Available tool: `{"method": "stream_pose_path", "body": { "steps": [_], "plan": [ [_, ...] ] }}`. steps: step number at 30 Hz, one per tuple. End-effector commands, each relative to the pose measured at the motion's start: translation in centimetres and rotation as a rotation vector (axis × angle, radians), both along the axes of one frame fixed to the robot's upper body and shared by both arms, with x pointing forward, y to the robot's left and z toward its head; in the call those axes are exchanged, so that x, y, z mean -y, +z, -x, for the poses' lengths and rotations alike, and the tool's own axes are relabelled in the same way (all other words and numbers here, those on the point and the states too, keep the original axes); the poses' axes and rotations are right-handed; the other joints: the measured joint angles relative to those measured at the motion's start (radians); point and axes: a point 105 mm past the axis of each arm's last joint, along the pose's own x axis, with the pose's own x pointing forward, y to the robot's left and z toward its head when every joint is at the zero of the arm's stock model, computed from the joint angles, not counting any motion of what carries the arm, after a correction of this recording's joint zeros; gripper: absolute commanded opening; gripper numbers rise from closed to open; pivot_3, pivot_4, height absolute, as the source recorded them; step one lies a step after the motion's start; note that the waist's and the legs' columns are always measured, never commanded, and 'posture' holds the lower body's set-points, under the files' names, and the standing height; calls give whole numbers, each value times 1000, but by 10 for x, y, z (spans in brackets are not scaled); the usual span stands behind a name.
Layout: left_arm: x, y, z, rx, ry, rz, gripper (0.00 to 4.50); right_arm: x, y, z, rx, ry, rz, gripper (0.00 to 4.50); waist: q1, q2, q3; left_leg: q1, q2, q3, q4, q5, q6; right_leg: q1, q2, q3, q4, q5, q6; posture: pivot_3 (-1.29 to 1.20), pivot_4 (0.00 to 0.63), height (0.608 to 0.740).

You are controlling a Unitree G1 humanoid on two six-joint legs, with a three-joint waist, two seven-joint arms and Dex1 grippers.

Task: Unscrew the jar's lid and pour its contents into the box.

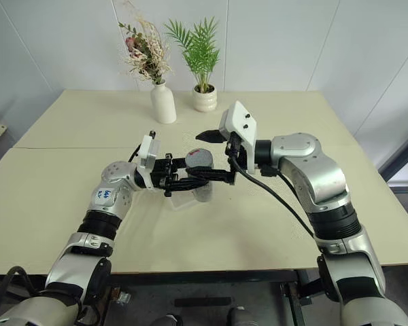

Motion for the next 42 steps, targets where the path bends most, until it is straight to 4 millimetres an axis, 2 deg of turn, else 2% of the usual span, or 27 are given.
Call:
{"method": "stream_pose_path", "body": {
  "steps": [1,30,42],
  "plan": [
    [3,16,4,74,-34,7,2211,15,15,-2,50,-68,-30,4469,0,0,0,0,0,0,0,0,0,0,0,0,0,0,0,0,150,740],
    [2,16,7,74,-40,2,2211,39,17,-6,65,-155,-16,4469,1,0,0,0,0,0,0,0,0,0,0,0,0,0,0,0,150,740],
    [2,15,7,72,-38,-3,2211,58,17,-10,76,-220,10,4469,0,0,0,0,0,1,0,0,0,0,0,1,-1,0,0,0,150,740]
  ]
}}
